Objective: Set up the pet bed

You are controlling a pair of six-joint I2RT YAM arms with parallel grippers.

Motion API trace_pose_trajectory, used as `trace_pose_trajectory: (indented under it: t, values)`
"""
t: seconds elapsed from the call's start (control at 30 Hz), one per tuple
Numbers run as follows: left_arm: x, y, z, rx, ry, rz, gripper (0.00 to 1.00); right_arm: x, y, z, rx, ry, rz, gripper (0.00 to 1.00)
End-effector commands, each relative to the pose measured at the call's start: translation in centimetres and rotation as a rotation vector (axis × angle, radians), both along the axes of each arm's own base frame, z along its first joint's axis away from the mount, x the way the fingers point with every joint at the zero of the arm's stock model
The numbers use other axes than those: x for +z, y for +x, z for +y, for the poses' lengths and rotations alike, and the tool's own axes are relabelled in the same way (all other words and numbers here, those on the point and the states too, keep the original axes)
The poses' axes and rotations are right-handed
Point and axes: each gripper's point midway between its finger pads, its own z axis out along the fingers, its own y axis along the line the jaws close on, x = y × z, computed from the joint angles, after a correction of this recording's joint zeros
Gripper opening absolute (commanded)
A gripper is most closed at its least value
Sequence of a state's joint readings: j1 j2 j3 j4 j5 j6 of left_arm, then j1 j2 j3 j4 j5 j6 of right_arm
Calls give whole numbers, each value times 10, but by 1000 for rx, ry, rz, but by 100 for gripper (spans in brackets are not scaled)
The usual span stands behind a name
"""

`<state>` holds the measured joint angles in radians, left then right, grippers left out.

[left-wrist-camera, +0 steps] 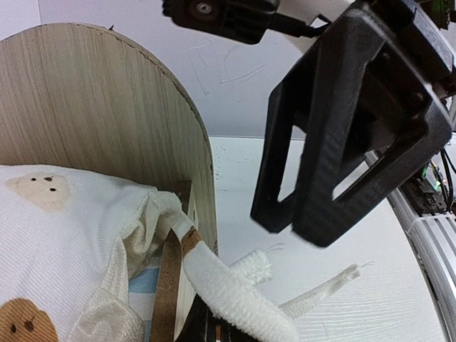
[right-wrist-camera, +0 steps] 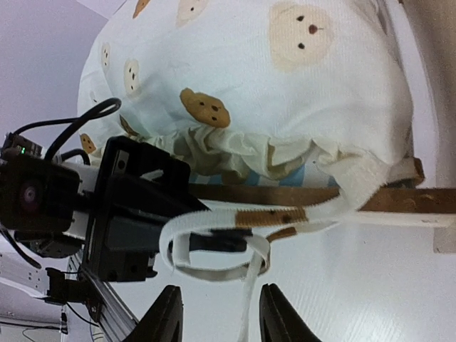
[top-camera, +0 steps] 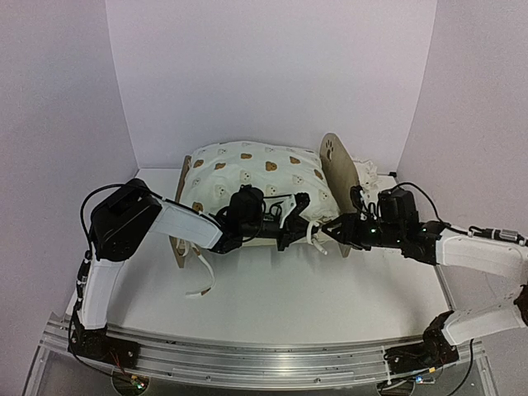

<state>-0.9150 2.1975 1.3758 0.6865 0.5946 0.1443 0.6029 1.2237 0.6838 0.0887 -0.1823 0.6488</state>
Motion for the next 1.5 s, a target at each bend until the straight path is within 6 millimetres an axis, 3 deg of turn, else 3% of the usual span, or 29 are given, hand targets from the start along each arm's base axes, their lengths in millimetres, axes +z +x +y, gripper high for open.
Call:
trace_pose_trajectory:
  t: [0.0,0.1,0.33,0.63,0.77,0.83,0.93,1.0,1.1,1.2,1.37,1.47]
  values:
    - [20,2,-1,13,-41,-71,0,-8,-20,-19,-17,-92,70,46]
    - [19,1,-2,9,-36,-70,0,-28,-29,-20,-3,-95,130,66]
    - [20,2,-2,7,-29,-73,0,-30,-23,12,122,-31,148,65]
    - [22,0,0,11,-29,-91,0,-32,-12,26,141,13,136,46]
    - [23,0,1,12,-32,-96,0,-31,-10,26,135,9,129,43]
    - [23,-1,1,11,-33,-97,0,-31,-8,26,133,7,126,32]
    - [23,-1,1,13,-32,-97,0,-30,-7,26,132,6,120,7]
    - [24,0,2,18,-29,-100,0,-28,-9,26,137,8,120,0]
    - [24,1,3,29,-12,-108,0,-25,-9,5,68,-69,102,0]
    - [20,-3,8,28,29,-133,0,-17,-12,-40,-51,-257,85,0]
    - [8,-35,11,-38,104,-245,0,12,-13,-100,-166,-516,50,0]
    - [0,-45,11,-47,143,-269,0,28,-5,-119,-190,-629,40,0]
